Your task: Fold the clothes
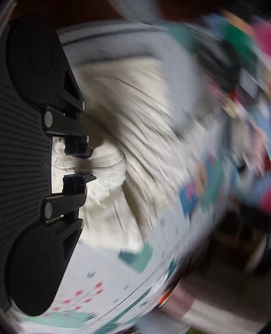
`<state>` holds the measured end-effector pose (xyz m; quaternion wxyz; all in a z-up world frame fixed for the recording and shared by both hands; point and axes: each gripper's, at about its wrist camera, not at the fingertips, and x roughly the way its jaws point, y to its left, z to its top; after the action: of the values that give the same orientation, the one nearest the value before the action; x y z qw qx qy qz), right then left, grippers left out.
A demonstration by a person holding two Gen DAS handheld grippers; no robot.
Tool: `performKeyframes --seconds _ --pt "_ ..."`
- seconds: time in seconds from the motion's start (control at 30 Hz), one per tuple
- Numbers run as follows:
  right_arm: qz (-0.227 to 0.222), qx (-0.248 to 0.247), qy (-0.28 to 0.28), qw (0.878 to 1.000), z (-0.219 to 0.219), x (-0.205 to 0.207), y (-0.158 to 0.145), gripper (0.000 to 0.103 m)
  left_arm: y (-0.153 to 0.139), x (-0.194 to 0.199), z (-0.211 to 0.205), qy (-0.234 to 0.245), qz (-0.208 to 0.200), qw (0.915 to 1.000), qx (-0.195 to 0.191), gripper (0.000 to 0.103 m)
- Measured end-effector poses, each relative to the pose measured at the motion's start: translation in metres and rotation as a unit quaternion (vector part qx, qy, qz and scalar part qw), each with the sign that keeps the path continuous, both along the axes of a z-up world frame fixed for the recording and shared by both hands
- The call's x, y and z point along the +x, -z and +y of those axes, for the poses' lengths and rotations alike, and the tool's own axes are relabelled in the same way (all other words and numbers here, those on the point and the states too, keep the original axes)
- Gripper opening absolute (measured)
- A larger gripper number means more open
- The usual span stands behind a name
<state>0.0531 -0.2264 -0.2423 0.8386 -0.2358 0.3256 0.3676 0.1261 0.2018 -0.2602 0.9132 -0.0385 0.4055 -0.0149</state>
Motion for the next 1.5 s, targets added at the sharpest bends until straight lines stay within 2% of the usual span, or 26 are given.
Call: performKeyframes --seconds 0.1,0.2,0.27,0.3,0.37,0.4,0.47,0.57,0.7,0.77,0.87,0.93,1.0,1.07,1.2,1.23,1.33,1.43,1.5 --pt "0.013 0.08 0.101 0.992 -0.039 0.038 -0.03 0.017 0.004 -0.006 -0.003 0.003 0.009 1.0 0.0 0.053" --pt "0.022 0.142 0.22 0.965 -0.101 0.08 -0.041 0.017 0.006 -0.01 -0.006 0.006 0.015 0.9999 -0.004 0.053" --pt "0.027 0.137 0.288 0.947 -0.135 0.102 -0.034 0.021 0.006 -0.012 -0.01 0.014 0.017 0.9998 -0.003 0.053" --pt "0.029 0.134 0.322 0.937 -0.152 0.112 -0.03 0.027 0.006 -0.012 -0.013 0.019 0.017 0.9997 -0.002 0.053" --pt "0.044 0.114 0.401 0.908 -0.181 0.126 -0.015 0.06 0.006 -0.013 -0.017 0.026 0.018 0.9995 -0.001 0.053" --pt "0.05 0.105 0.438 0.891 -0.195 0.13 -0.007 0.065 0.005 -0.013 -0.019 0.029 0.019 0.9994 -0.002 0.053" --pt "0.052 0.088 0.466 0.879 -0.207 0.128 0.003 0.068 0.004 -0.013 -0.024 0.033 0.019 0.9993 -0.005 0.053" --pt "0.066 0.075 0.452 0.886 -0.203 0.111 0.013 0.068 0.001 -0.013 -0.032 0.044 0.017 0.9988 -0.01 0.053" --pt "0.113 0.068 0.361 0.923 -0.164 0.074 0.026 0.069 -0.004 -0.006 -0.047 0.06 0.018 0.9977 -0.028 0.053" --pt "0.138 0.083 0.322 0.933 -0.146 0.057 0.029 0.069 -0.01 0.001 -0.057 0.074 0.023 0.9962 -0.039 0.053" --pt "0.181 0.133 0.288 0.931 -0.124 0.038 0.034 0.074 -0.032 0.021 -0.083 0.126 0.03 0.9904 -0.049 0.053" --pt "0.201 0.16 0.269 0.928 -0.112 0.03 0.036 0.074 -0.052 0.042 -0.106 0.18 0.042 0.9817 -0.044 0.053" --pt "0.2 0.168 0.249 0.933 -0.106 0.022 0.035 0.074 -0.068 0.064 -0.133 0.234 0.062 0.9695 -0.038 0.054" --pt "0.199 0.17 0.236 0.936 -0.103 0.016 0.036 0.074 -0.078 0.084 -0.16 0.288 0.08 0.9538 -0.028 0.054" --pt "0.192 0.179 0.231 0.937 -0.105 0.011 0.039 0.074 -0.058 0.126 -0.206 0.358 0.116 0.9264 -0.007 0.054" --pt "0.189 0.183 0.234 0.936 -0.109 0.01 0.041 0.074 -0.049 0.135 -0.212 0.364 0.118 0.9238 -0.009 0.054" --pt "0.178 0.209 0.254 0.928 -0.113 0.016 0.05 0.067 -0.022 0.155 -0.219 0.343 0.125 0.9303 -0.04 0.053" --pt "0.189 0.215 0.232 0.93 -0.108 0.015 0.054 0.059 -0.003 0.159 -0.21 0.318 0.15 0.9321 -0.088 0.053" --pt "0.195 0.209 0.212 0.935 -0.102 0.011 0.056 0.059 0.003 0.158 -0.208 0.321 0.167 0.9286 -0.083 0.053"
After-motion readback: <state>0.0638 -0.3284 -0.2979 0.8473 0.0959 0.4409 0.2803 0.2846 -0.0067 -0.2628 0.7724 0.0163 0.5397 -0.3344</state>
